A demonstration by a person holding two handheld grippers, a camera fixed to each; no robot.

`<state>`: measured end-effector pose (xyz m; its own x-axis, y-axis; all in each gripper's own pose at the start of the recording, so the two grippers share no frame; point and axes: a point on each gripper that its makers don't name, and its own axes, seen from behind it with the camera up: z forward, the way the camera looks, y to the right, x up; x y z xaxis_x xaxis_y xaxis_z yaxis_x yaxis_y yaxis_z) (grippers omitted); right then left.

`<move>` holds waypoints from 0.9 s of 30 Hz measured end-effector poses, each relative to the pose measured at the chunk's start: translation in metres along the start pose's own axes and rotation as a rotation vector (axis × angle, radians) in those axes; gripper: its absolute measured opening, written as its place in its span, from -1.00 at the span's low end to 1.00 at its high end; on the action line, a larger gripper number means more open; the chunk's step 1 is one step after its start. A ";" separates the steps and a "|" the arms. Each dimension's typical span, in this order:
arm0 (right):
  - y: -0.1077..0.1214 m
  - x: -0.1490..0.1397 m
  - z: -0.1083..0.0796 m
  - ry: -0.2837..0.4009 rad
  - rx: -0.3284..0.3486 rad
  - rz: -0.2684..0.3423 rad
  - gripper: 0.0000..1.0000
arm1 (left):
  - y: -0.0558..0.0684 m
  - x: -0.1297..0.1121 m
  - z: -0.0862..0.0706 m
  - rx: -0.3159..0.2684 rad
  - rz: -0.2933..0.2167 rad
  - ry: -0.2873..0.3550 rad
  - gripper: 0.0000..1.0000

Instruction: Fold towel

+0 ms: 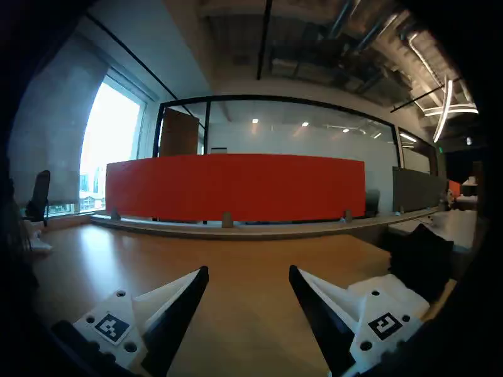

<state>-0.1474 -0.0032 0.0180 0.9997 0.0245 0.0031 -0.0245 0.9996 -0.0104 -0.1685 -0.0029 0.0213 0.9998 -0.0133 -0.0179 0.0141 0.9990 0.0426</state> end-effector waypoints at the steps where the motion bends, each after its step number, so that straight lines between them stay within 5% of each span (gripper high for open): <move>1: 0.000 0.000 0.000 0.000 0.001 0.000 0.99 | 0.000 0.000 0.000 0.000 0.000 0.000 0.93; 27: 0.001 0.001 -0.001 0.001 -0.003 0.002 0.99 | 0.000 0.000 0.000 0.000 0.000 0.000 0.93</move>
<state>-0.1460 -0.0022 0.0170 0.9996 0.0267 0.0025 -0.0267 0.9996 -0.0131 -0.1680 -0.0027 0.0216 0.9997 -0.0134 -0.0180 0.0142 0.9990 0.0427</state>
